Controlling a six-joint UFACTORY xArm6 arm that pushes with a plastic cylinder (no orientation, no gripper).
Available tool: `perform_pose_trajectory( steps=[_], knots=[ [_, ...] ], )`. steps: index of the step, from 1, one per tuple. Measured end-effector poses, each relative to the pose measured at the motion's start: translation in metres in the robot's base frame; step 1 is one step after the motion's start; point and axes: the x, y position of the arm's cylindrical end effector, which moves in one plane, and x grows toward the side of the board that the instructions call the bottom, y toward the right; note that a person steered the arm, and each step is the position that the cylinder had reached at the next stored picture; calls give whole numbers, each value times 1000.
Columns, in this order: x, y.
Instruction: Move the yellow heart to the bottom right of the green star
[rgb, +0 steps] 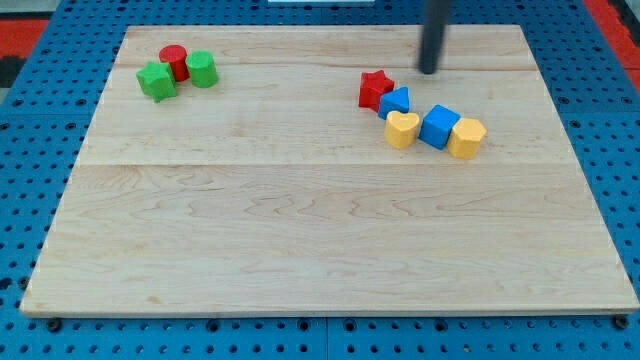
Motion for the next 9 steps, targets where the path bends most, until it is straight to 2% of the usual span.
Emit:
perform_pose_trajectory(
  steps=[1, 2, 4, 5, 8, 9],
  knots=[
    [60, 42],
    [104, -24],
    [165, -52],
    [169, 4],
    [167, -24],
    [150, -50]
  ],
)
